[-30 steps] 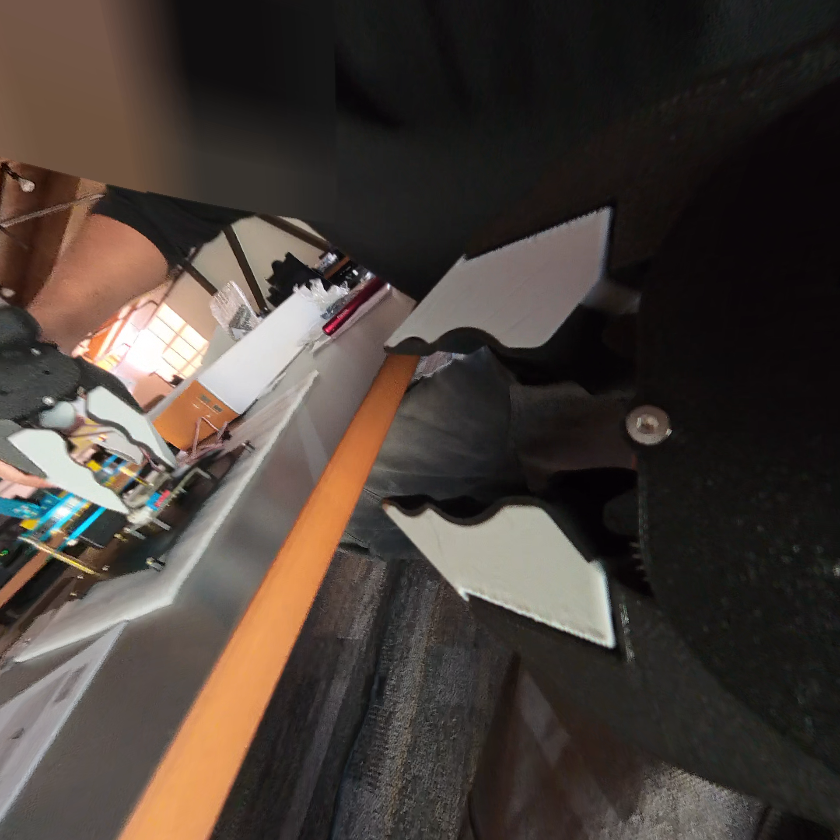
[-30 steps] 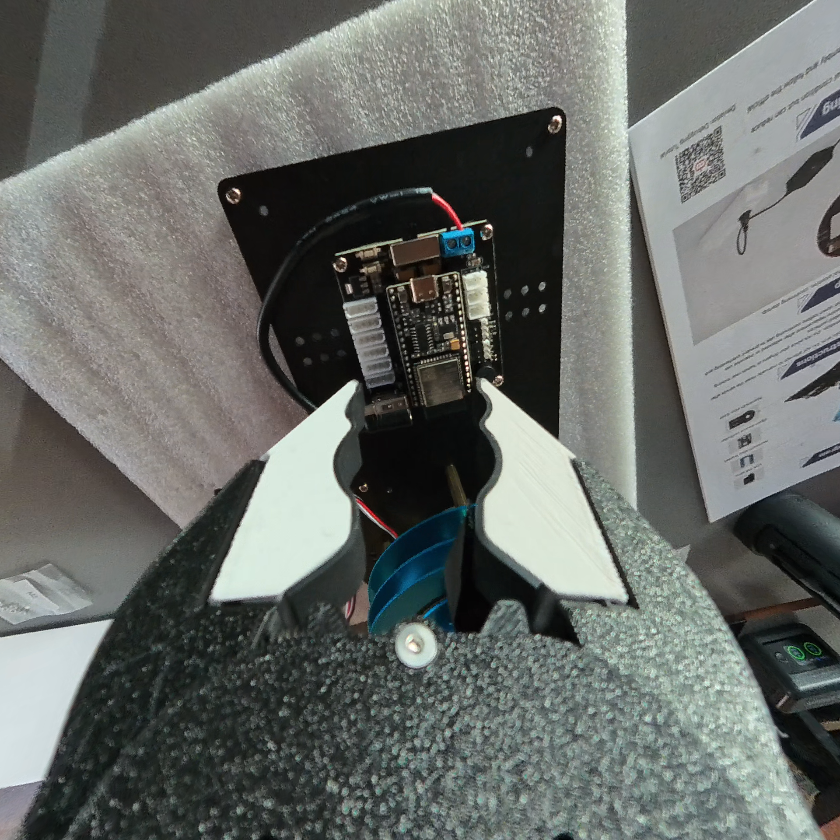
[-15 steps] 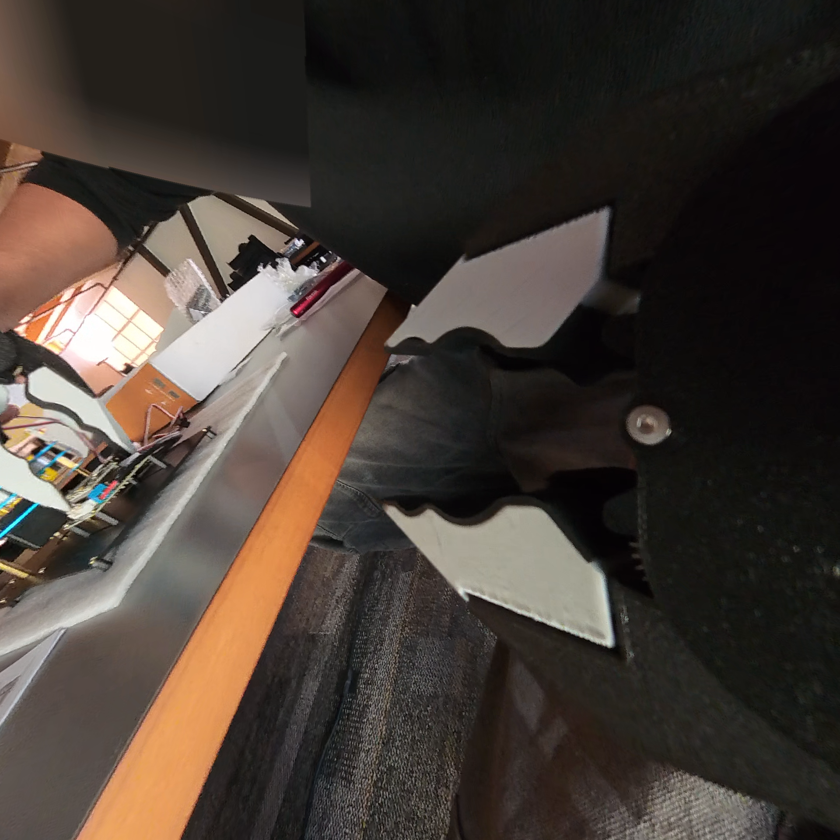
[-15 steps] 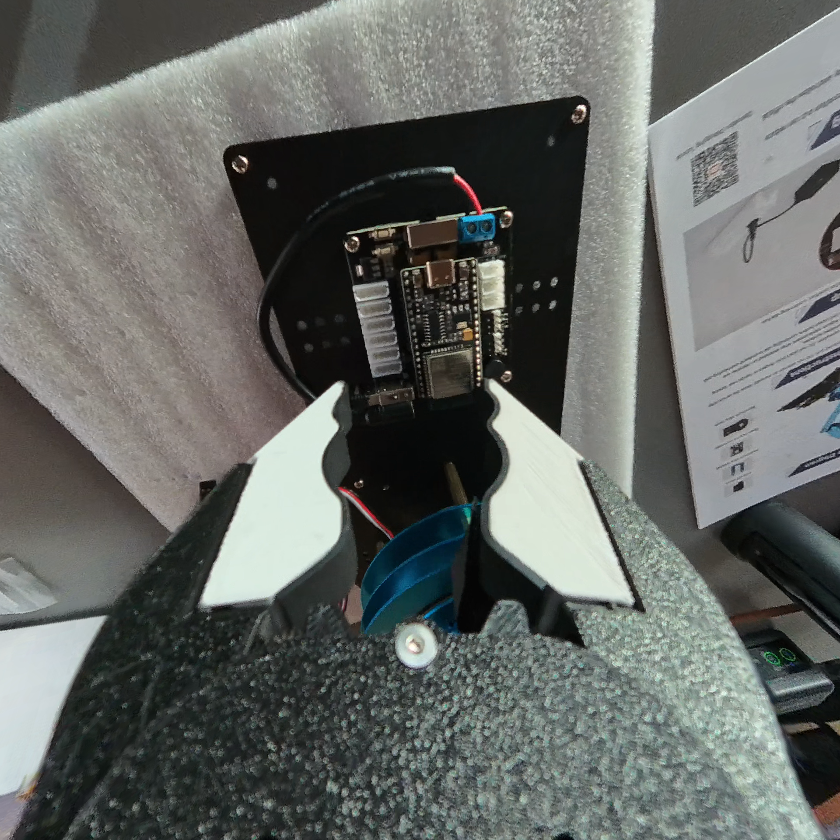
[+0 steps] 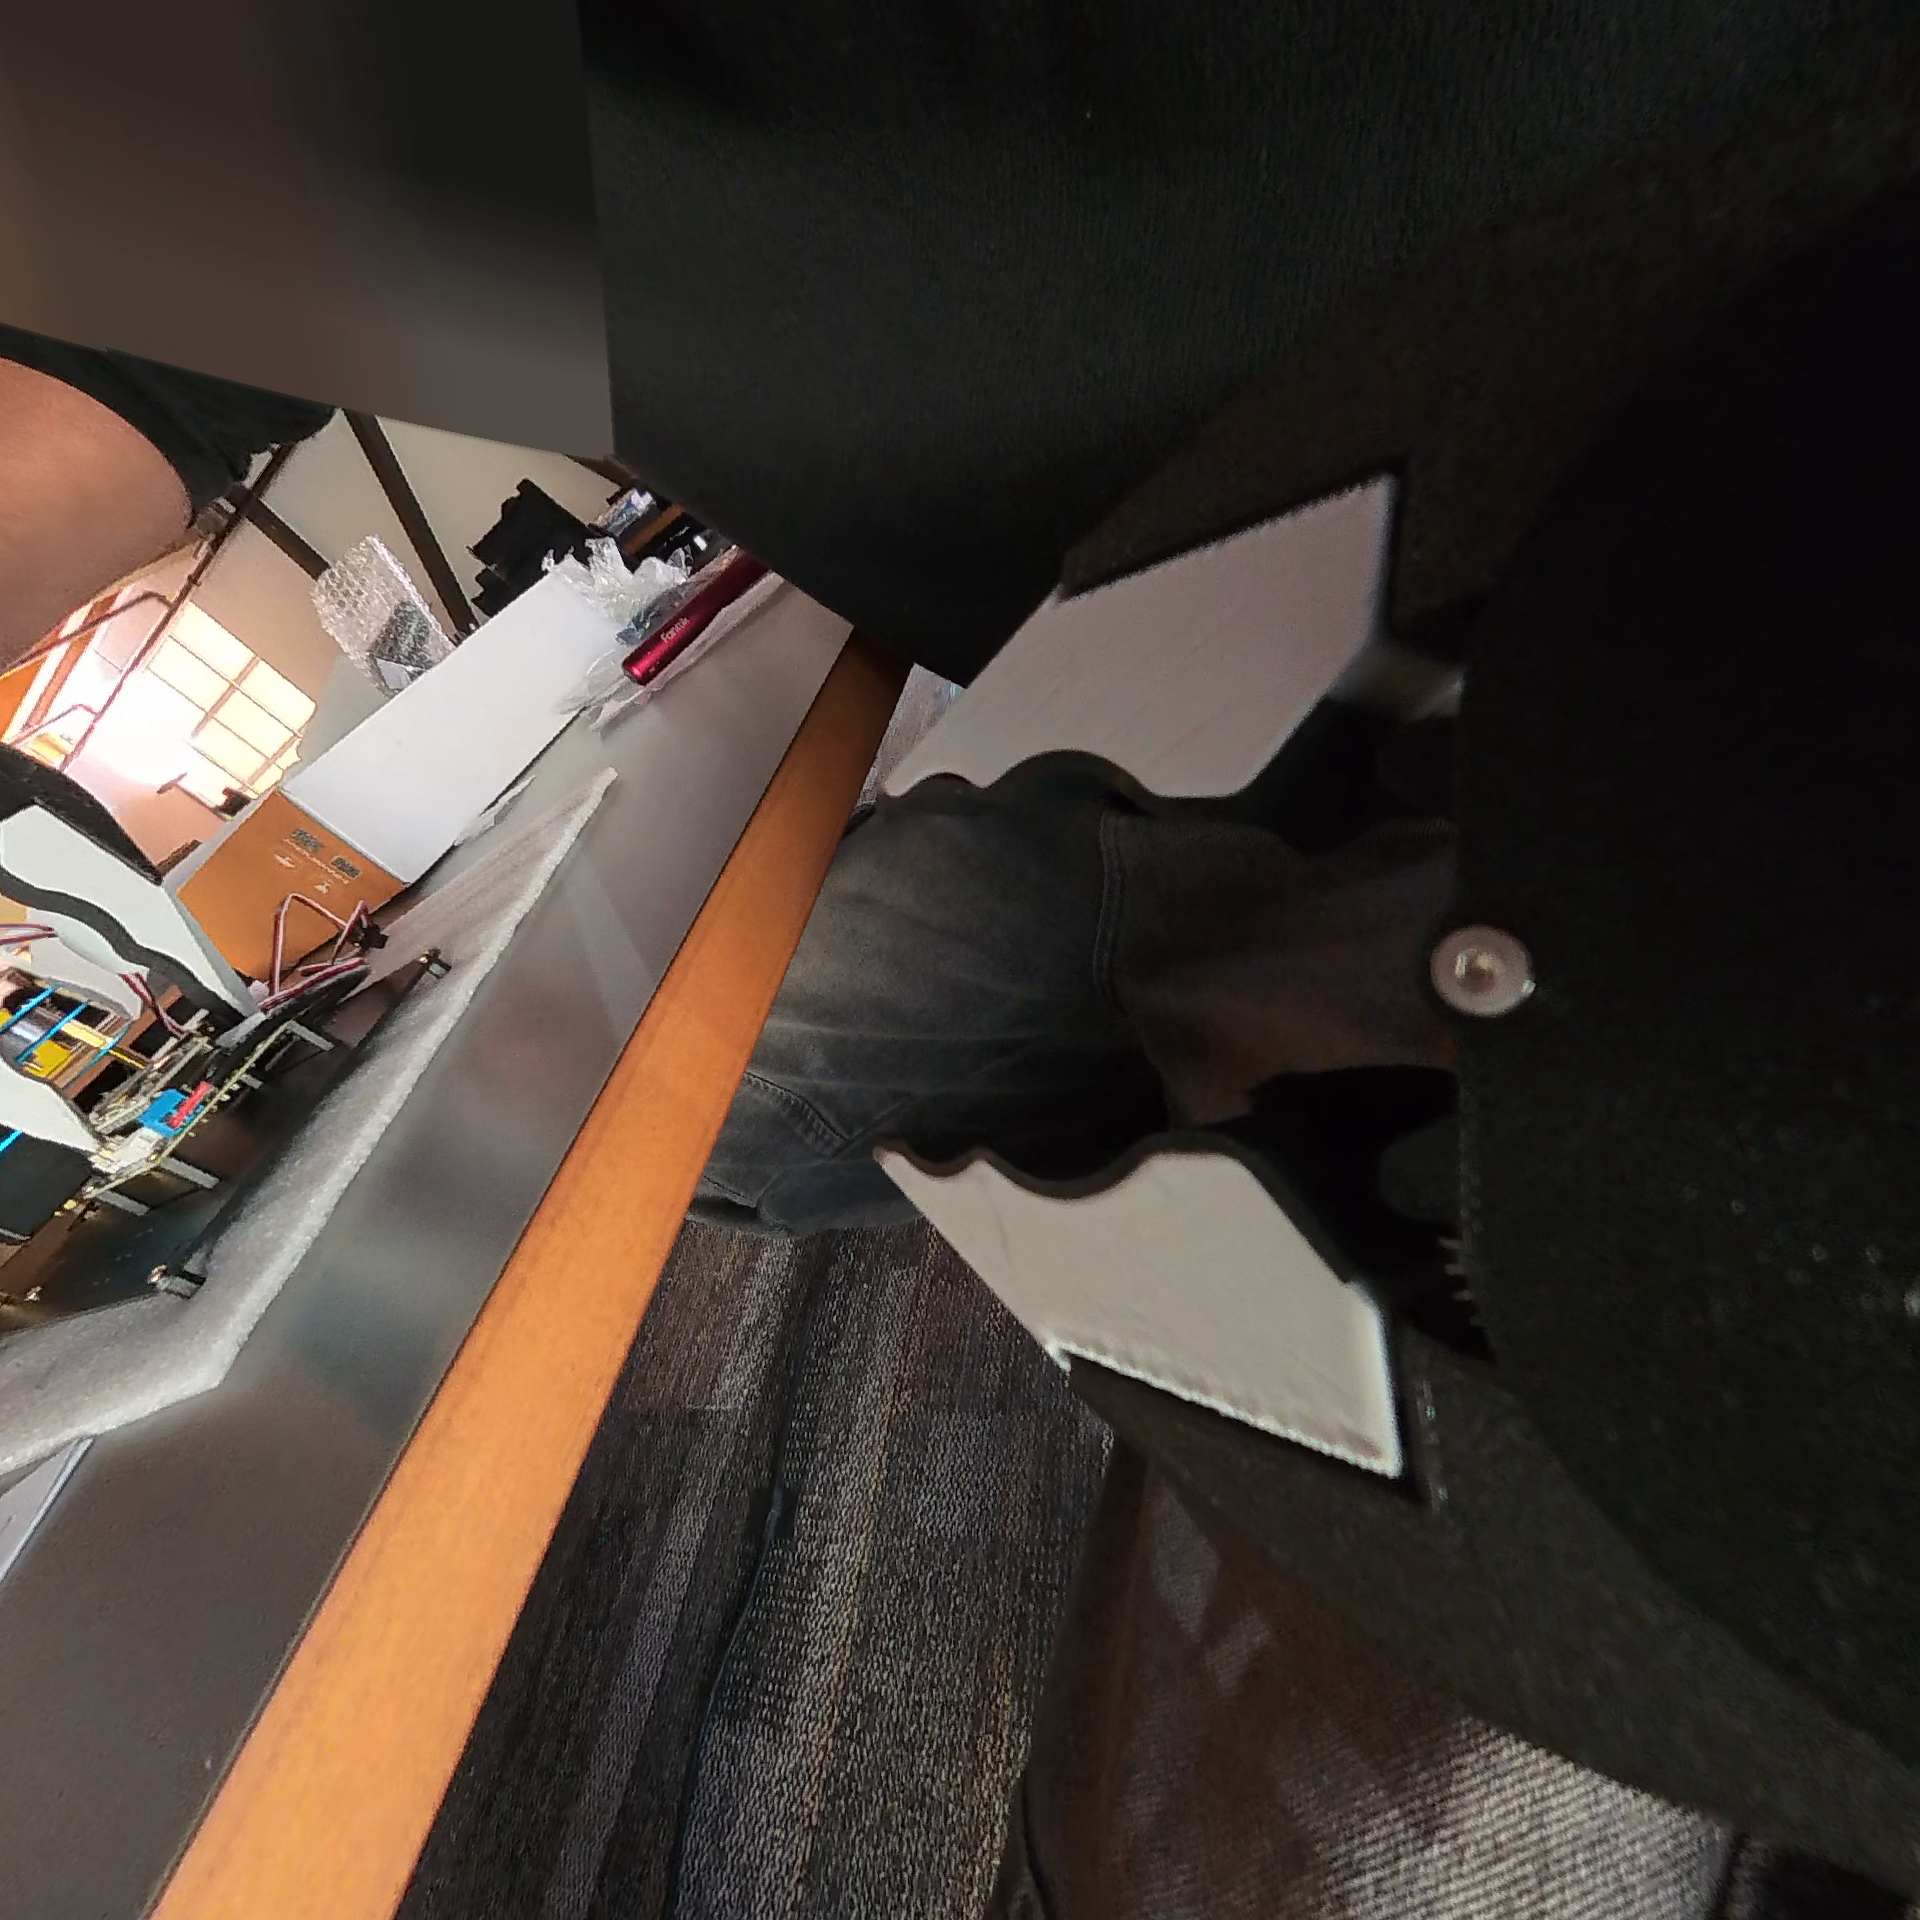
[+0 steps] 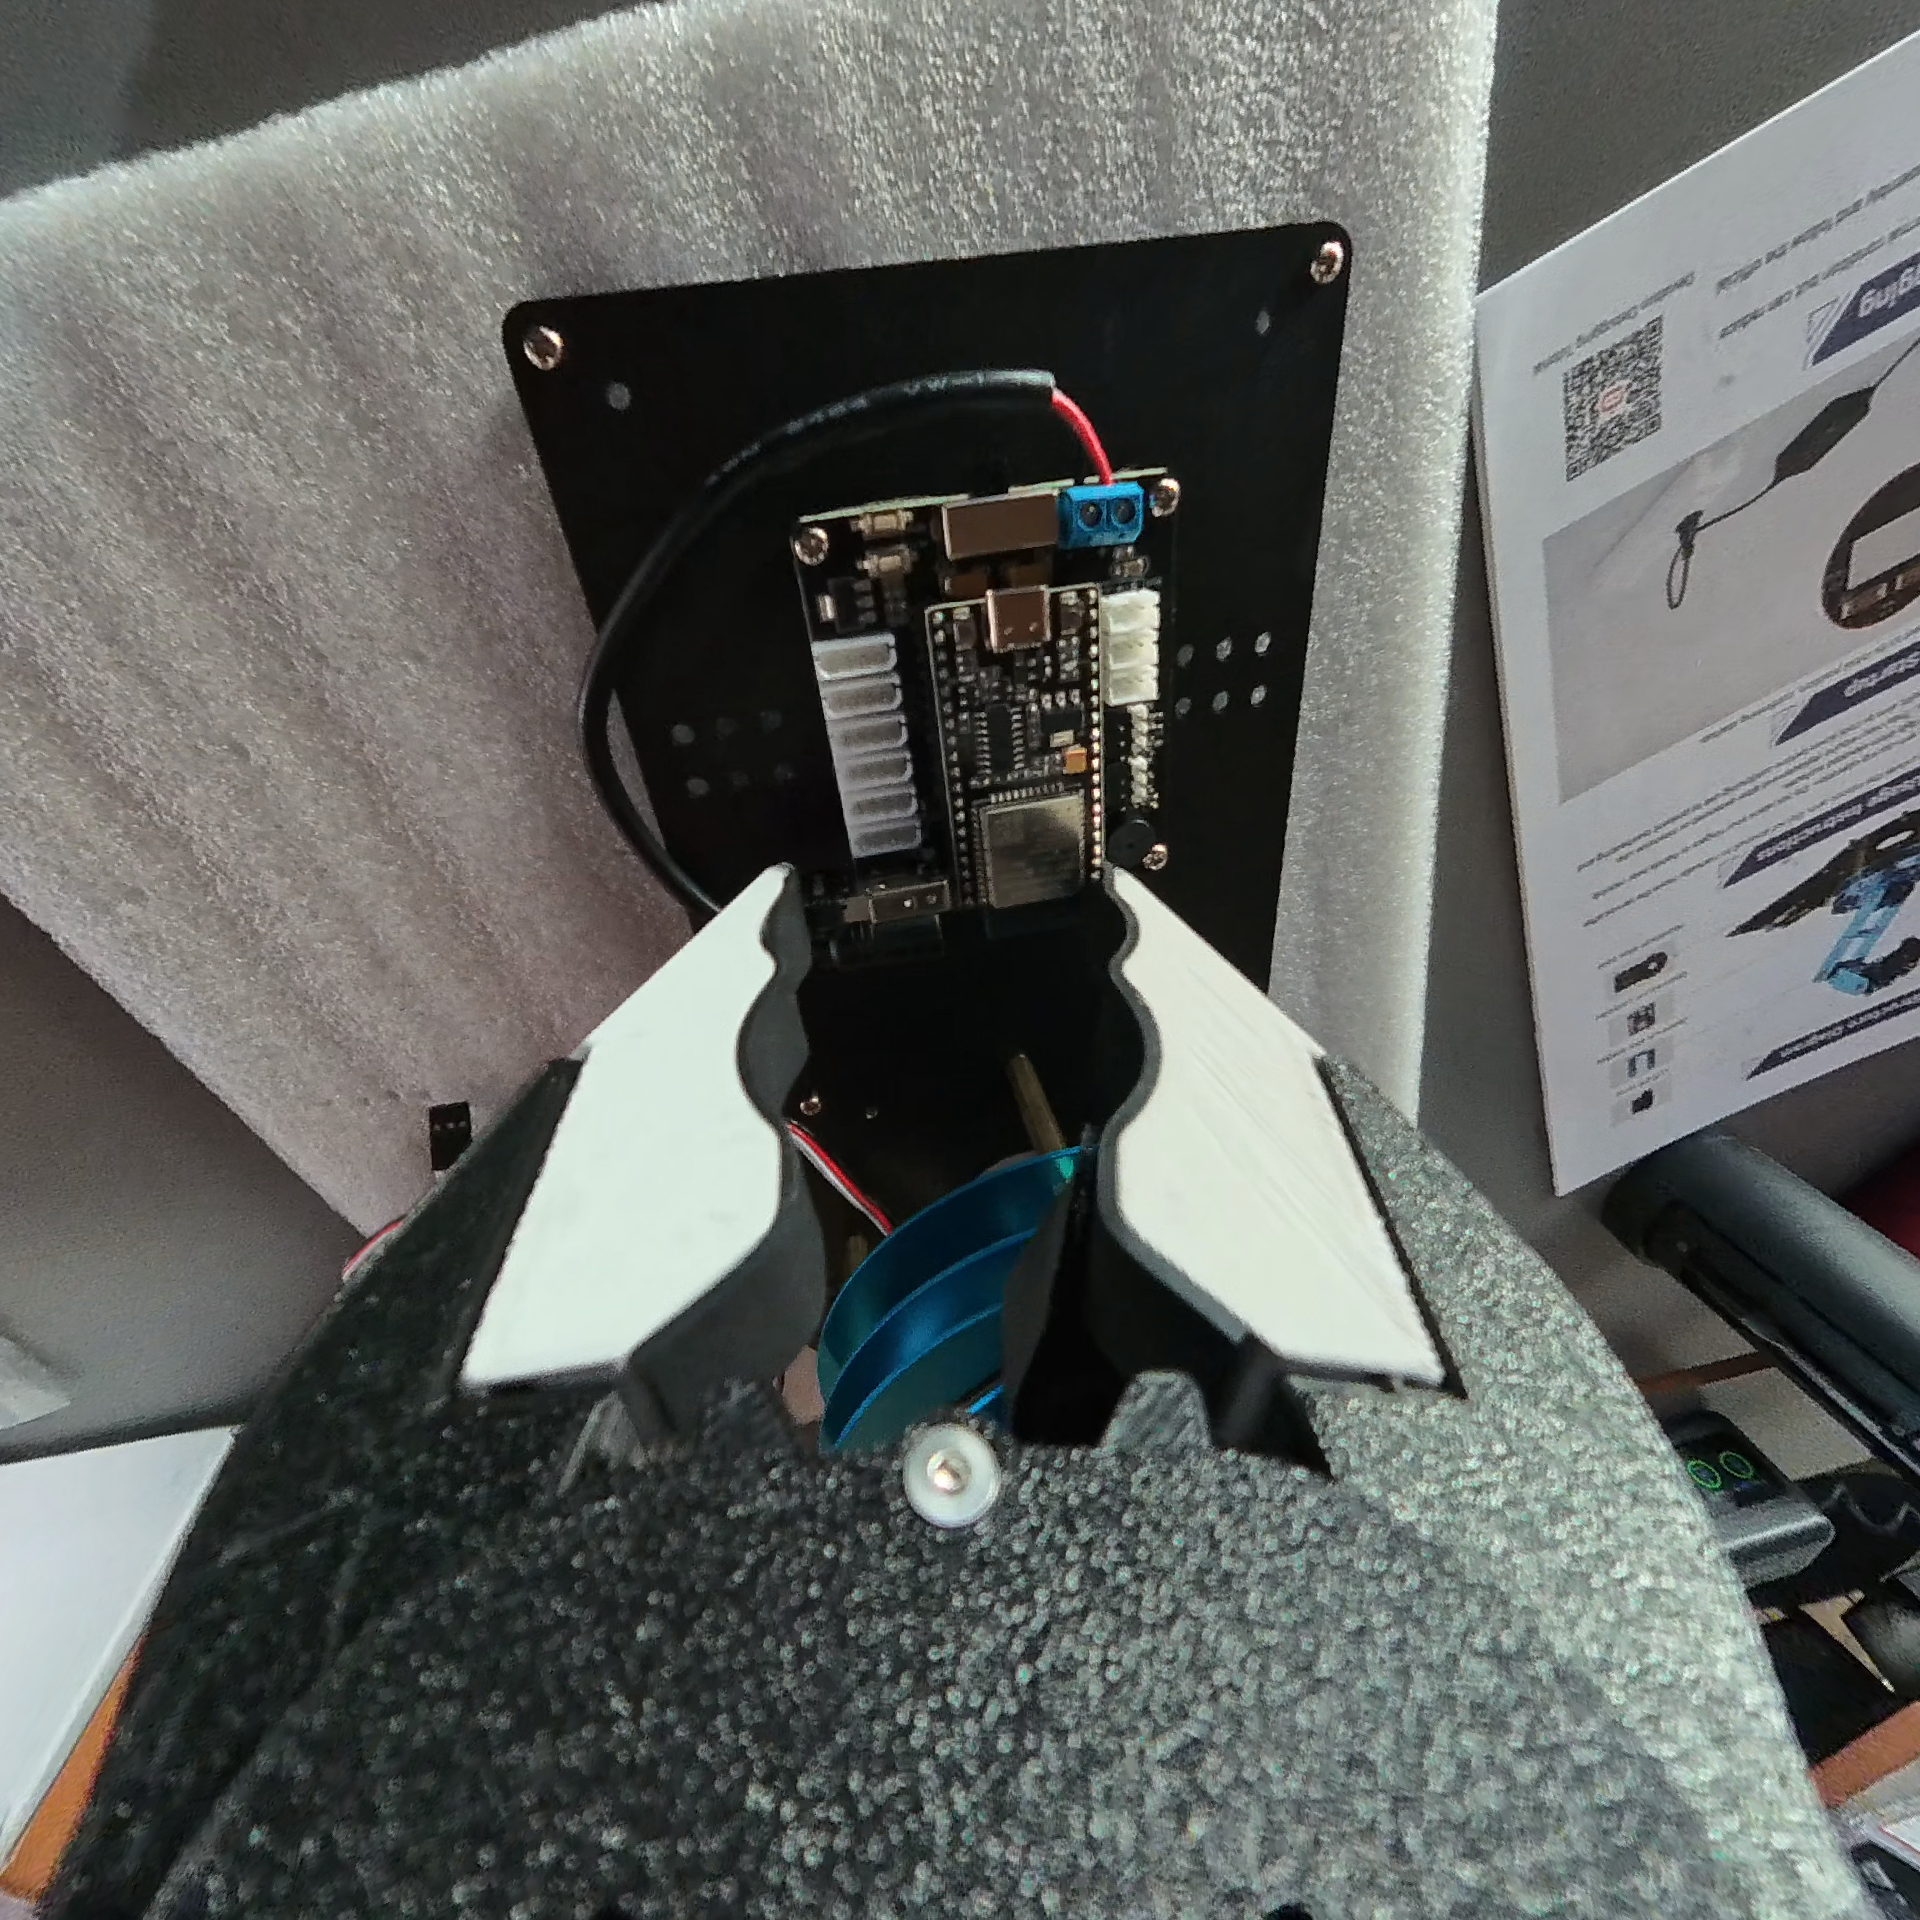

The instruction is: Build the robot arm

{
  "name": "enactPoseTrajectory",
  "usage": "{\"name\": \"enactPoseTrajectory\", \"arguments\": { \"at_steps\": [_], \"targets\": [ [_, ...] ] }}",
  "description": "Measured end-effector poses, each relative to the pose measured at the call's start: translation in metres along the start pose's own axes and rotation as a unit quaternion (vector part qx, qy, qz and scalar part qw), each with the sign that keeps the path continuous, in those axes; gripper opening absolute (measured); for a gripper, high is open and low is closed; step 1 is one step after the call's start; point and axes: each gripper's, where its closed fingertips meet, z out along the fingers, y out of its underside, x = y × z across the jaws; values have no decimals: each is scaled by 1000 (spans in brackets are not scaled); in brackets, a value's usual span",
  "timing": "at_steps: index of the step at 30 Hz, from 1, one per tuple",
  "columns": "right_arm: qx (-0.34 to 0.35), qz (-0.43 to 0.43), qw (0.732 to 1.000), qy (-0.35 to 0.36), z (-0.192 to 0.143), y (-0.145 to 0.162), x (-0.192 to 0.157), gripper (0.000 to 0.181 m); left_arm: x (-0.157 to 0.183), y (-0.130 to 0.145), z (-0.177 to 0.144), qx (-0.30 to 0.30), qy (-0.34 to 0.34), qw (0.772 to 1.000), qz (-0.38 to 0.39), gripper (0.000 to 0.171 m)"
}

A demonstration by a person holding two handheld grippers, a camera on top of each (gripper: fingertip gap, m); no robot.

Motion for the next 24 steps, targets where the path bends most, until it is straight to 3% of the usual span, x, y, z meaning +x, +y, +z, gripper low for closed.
{"name": "enactPoseTrajectory", "arguments": {
  "at_steps": [18, 24],
  "targets": [
    [-10, 1, 1000, -11, -1, 1, 2, 52, -1, 4, -1, -6, -9, 1000, 7, 59],
    [13, 44, 999, -18, -4, -4, 1, 57, -1, 1, -3, -1, -8, 1000, 7, 59]
  ]
}}
